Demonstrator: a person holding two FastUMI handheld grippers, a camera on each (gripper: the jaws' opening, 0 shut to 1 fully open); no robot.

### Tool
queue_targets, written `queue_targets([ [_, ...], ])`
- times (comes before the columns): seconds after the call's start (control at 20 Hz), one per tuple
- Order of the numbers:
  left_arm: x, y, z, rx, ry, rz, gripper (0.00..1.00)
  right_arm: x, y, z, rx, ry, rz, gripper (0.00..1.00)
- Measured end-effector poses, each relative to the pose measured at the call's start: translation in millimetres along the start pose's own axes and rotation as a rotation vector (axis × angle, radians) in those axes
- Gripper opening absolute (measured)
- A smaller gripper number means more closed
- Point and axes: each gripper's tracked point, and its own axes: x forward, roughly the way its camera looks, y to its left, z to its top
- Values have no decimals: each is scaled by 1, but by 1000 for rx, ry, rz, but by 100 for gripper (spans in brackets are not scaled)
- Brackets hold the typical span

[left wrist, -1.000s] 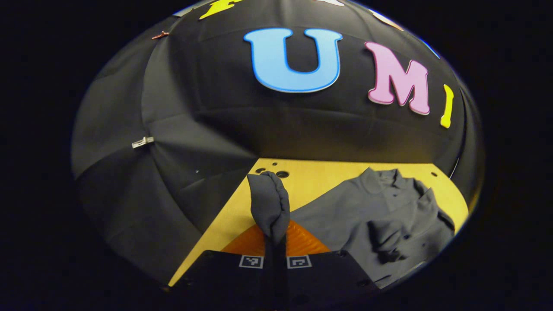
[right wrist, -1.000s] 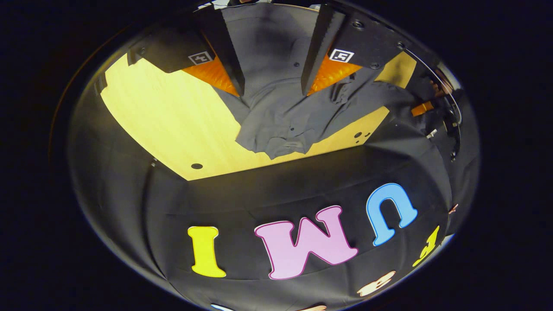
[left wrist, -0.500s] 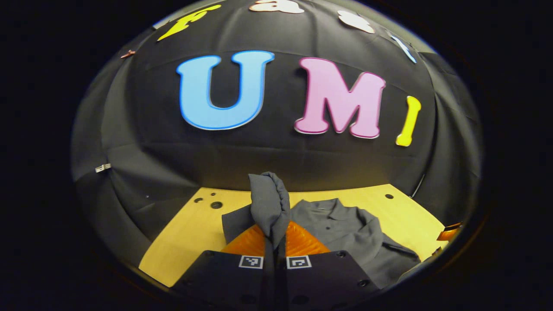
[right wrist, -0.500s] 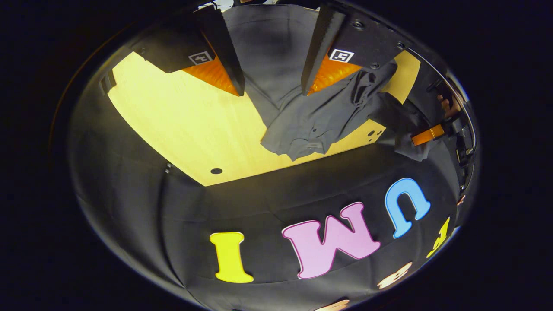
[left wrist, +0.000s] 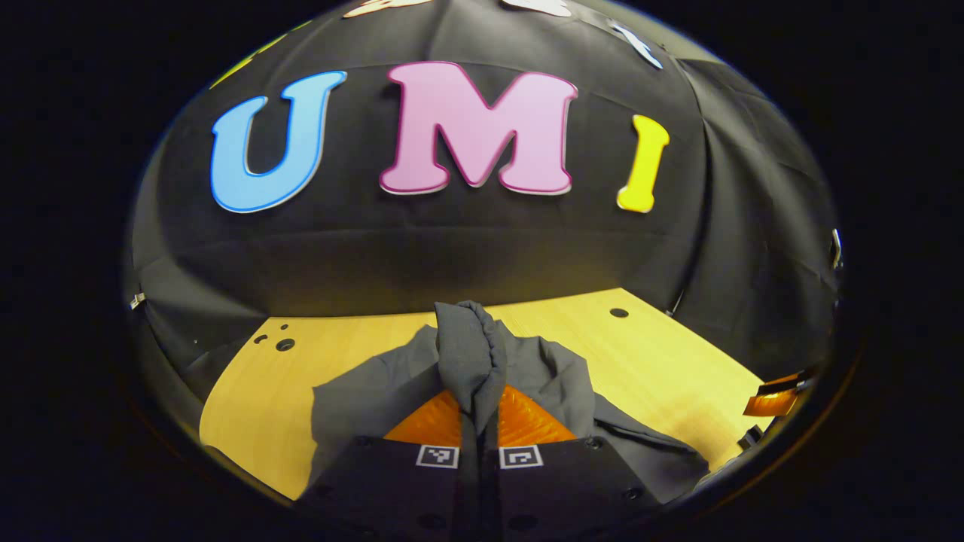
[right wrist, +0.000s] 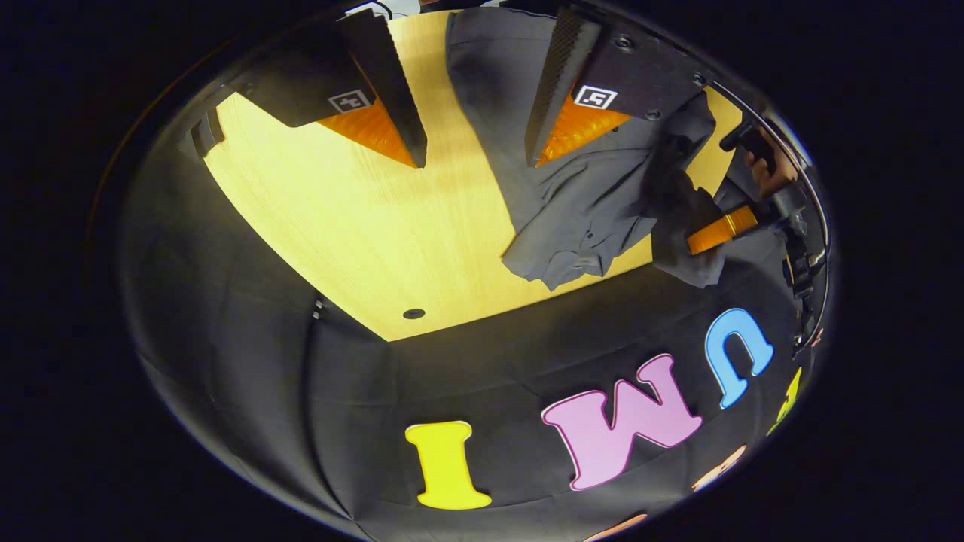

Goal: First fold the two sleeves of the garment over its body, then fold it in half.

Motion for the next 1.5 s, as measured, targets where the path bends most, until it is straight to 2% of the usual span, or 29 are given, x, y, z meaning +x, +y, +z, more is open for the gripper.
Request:
queue_targets([
  [0.2,19,-44,-36,78,55,-30,6,8,-22,-1,6,25,-2,82],
  [0.6,42,-99,-98,114,149,-92,8,17,-45,-8,15,54,-3,82],
  [0.7,42,-107,-114,108,183,-120,14,17,-46,-9,12,58,1,83],
  [0.85,42,-116,-128,103,224,-146,36,15,-45,-11,6,62,3,83],
  [0.95,41,-119,-132,110,239,-156,54,14,-43,-11,4,62,1,83],
  [1.0,39,-121,-133,114,243,-160,52,12,-41,-11,6,61,2,83],
  [1.1,34,-128,-134,116,243,-180,61,9,-35,-9,12,49,10,83],
  [1.15,29,-130,-131,119,233,-191,75,7,-33,-9,12,47,11,83],
  [1.25,13,-134,-120,114,210,-212,90,4,-27,-10,5,44,12,83],
  [1.5,-39,-121,-93,29,168,-237,94,-11,-3,-15,-8,45,31,84],
])
